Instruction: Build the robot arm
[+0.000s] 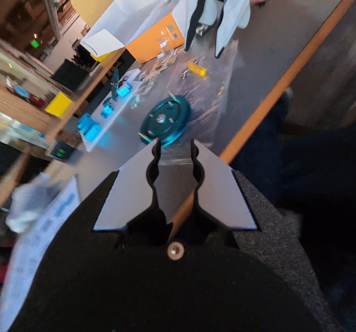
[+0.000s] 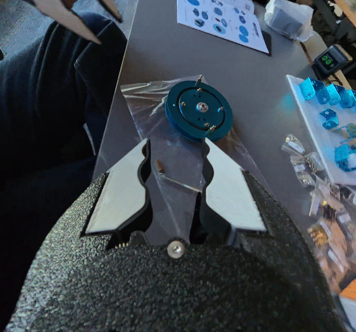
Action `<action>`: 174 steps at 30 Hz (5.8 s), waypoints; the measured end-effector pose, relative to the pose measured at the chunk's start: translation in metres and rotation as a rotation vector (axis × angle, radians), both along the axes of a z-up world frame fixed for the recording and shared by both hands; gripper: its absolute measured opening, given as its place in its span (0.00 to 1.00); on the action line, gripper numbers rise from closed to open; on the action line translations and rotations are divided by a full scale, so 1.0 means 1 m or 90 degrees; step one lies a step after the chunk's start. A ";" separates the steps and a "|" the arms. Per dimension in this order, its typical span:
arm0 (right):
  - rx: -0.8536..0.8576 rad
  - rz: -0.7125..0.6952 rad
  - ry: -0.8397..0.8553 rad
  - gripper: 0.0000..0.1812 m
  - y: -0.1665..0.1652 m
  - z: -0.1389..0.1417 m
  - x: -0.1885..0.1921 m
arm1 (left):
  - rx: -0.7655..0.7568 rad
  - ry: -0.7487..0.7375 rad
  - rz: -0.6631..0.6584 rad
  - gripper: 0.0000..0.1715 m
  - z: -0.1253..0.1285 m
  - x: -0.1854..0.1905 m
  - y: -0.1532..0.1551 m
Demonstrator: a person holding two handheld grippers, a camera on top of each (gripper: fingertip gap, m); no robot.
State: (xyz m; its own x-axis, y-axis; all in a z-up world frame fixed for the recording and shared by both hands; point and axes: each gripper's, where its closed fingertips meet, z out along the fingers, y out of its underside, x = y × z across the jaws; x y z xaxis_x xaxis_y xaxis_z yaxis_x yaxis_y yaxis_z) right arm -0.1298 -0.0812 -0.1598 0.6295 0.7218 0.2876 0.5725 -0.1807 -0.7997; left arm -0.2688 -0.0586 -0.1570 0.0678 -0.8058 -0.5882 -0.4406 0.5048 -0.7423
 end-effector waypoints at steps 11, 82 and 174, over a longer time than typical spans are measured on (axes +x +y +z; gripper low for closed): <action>0.094 0.096 -0.169 0.23 0.052 -0.039 -0.034 | 0.280 0.223 -0.205 0.22 -0.061 0.061 0.073; -0.170 0.079 0.288 0.13 0.083 0.001 -0.002 | -0.532 0.241 -0.313 0.08 -0.027 0.077 0.079; -0.071 -0.201 0.278 0.08 0.071 0.014 -0.044 | -0.291 0.022 -0.088 0.25 0.018 0.072 0.102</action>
